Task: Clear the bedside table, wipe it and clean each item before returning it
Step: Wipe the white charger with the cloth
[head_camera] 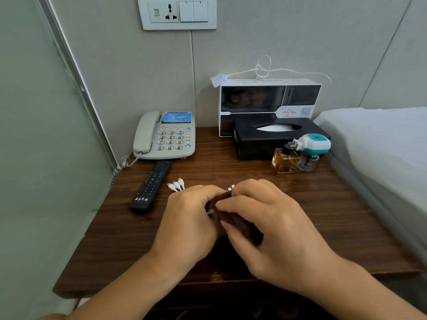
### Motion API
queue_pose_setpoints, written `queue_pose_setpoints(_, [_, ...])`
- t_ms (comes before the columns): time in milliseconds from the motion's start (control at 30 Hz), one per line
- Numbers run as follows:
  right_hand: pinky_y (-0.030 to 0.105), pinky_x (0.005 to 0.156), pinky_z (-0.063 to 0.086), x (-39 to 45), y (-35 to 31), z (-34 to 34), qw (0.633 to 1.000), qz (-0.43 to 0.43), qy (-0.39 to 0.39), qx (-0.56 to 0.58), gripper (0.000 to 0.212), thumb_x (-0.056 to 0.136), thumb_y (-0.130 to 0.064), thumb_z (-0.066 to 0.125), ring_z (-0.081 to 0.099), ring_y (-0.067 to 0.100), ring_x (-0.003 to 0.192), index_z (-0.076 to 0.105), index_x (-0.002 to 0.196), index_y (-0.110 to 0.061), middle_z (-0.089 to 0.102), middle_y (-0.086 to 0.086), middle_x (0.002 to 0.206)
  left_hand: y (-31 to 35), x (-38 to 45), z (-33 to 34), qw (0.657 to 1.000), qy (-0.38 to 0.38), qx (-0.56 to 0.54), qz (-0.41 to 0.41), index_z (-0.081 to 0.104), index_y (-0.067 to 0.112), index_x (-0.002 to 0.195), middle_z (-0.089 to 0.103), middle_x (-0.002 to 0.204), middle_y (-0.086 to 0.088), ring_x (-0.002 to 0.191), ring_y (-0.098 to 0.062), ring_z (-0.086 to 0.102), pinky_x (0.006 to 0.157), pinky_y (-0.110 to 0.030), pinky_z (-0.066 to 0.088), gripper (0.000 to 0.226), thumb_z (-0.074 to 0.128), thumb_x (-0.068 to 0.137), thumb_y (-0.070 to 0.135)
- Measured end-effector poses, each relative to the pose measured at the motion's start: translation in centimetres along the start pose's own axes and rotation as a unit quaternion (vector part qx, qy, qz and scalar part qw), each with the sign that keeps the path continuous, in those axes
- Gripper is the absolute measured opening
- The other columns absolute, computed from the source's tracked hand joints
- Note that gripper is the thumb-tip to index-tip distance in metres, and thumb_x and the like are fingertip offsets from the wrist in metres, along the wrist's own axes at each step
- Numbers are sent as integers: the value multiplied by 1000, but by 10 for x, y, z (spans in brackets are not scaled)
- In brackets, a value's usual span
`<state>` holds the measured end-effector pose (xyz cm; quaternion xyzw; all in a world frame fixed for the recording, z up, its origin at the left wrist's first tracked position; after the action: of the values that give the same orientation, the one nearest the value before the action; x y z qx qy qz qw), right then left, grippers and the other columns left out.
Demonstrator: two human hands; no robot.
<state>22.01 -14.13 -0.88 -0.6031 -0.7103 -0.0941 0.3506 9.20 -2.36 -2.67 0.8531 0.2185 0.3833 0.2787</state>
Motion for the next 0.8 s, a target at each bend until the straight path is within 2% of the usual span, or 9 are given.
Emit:
queue_pose_setpoints(167, [35, 79, 55, 1, 10, -3, 999, 30, 40, 11, 19, 92, -26, 69, 62, 16, 95, 75, 110, -23, 61, -8, 107, 0, 2, 4, 1000, 5, 27, -3, 76, 28, 82, 62, 70, 11, 71, -9, 62, 60, -19, 44, 13, 74, 70, 29])
queue_pose_setpoints(267, [34, 80, 56, 4, 20, -10, 994, 84, 74, -2, 20, 93, -28, 67, 63, 10, 97, 75, 110, -25, 60, -12, 105, 1, 3, 3, 999, 20, 41, -20, 77, 28, 82, 62, 70, 10, 72, -11, 61, 59, -19, 42, 20, 86, 65, 22])
queue_pose_setpoints(333, [34, 81, 55, 2, 8, -6, 997, 50, 56, 17, 20, 92, -25, 69, 63, 16, 96, 75, 111, -22, 61, -8, 106, 3, 5, 2, 998, 15, 65, 7, 74, 25, 77, 57, 66, 8, 66, -11, 56, 57, -21, 40, 5, 72, 73, 27])
queue_pose_setpoints(400, [34, 80, 53, 0, -4, 0, 1000, -1, 17, 22, 19, 93, -25, 68, 62, 20, 94, 75, 110, -21, 61, -5, 107, 3, 3, 1, 996, 5, 89, 21, 73, 26, 77, 55, 66, 8, 63, -10, 53, 56, -25, 41, 17, 57, 76, 31])
queue_pose_setpoints(500, [37, 78, 56, 4, 12, -3, 999, 31, 30, -13, 20, 92, -27, 67, 62, 18, 94, 75, 110, -23, 60, -8, 105, 0, 4, 4, 996, -5, 91, -13, 64, 33, 69, 53, 65, 10, 62, -8, 52, 56, -26, 40, 7, 71, 70, 32])
queue_pose_setpoints(567, [37, 77, 56, 5, 20, -8, 997, 56, 38, -28, 22, 92, -30, 65, 61, 15, 95, 74, 112, -25, 60, -11, 106, -1, 3, 4, 996, -12, 79, -38, 65, 33, 70, 55, 66, 11, 64, -7, 54, 56, -22, 40, 19, 83, 65, 28])
queue_pose_setpoints(633, [35, 75, 54, 2, 13, -7, 999, 24, 8, -29, 22, 93, -30, 65, 58, 14, 93, 74, 113, -24, 59, -10, 107, -1, 2, 5, 995, -31, 89, -31, 64, 26, 67, 55, 67, 9, 62, -8, 54, 56, -28, 44, 13, 71, 71, 36])
queue_pose_setpoints(700, [35, 72, 52, -2, 4, -2, 998, -28, -38, -37, 20, 94, -29, 67, 56, 16, 90, 73, 112, -23, 58, -7, 108, -1, 1, 4, 993, -44, 108, -28, 72, 23, 74, 57, 68, 8, 62, -9, 56, 57, -37, 48, 30, 51, 73, 45])
queue_pose_setpoints(800, [38, 72, 53, 2, 16, -7, 998, -19, -33, -58, 19, 94, -30, 66, 58, 18, 90, 75, 110, -24, 59, -5, 105, -2, 0, 4, 992, -33, 117, -24, 71, 23, 72, 52, 66, 9, 60, -9, 53, 55, -39, 47, 22, 62, 69, 43])
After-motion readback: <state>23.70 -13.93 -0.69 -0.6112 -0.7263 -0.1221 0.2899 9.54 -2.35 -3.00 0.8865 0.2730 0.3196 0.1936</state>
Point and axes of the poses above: each hand's wrist, its own x-axis towards the middle knuckle, its own z-axis out of the palm, y = z × x, the point moved 1 cm from there along x, towards the middle knuckle
